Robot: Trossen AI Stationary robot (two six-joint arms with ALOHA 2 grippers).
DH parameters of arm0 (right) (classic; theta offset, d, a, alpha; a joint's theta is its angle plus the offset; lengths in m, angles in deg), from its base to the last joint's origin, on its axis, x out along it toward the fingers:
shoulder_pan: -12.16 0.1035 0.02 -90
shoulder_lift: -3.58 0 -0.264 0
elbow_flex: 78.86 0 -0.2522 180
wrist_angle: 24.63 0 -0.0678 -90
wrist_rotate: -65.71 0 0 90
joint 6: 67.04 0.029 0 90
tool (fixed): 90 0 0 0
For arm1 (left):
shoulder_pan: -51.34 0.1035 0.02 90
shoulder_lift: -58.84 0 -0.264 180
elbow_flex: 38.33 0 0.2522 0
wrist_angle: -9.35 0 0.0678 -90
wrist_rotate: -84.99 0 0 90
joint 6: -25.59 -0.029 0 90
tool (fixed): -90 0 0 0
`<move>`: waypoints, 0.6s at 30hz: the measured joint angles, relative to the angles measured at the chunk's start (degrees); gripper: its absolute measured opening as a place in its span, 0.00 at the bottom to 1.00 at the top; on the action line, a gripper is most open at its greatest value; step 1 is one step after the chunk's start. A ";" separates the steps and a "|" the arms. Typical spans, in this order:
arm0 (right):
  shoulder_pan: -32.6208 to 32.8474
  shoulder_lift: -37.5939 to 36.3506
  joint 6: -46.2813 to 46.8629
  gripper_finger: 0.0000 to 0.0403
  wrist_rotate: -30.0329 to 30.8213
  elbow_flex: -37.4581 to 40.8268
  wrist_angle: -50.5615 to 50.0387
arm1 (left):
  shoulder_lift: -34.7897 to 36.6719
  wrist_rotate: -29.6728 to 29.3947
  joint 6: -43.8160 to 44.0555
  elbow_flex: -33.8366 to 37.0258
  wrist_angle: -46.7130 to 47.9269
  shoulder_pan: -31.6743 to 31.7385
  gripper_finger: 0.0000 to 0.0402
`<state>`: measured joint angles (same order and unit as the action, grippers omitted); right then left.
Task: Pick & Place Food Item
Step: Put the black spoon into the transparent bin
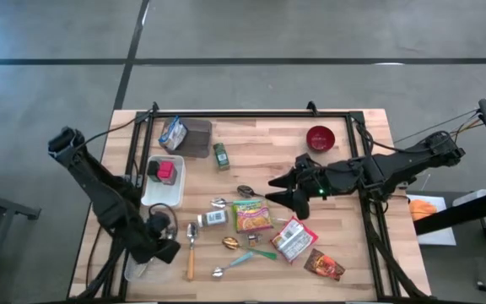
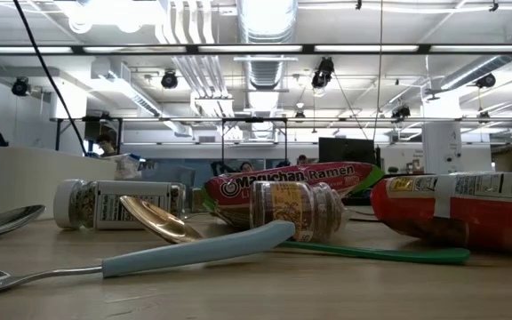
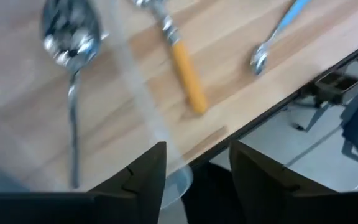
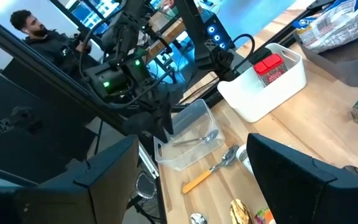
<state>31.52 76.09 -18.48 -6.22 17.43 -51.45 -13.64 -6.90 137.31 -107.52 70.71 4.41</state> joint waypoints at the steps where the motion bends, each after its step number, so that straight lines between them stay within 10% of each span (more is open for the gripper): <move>1: 0.24 0.00 0.09 0.73 0.00 0.00 0.00 | -0.75 -0.01 -1.62 -0.52 0.02 1.29 0.42; 18: 2.14 0.02 1.00 0.73 0.09 0.00 0.00 | -14.86 3.60 -17.77 -1.95 -4.47 12.36 0.34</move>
<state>33.66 76.11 -17.48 -6.13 17.43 -51.45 -28.50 -3.31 119.54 -109.47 66.24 16.78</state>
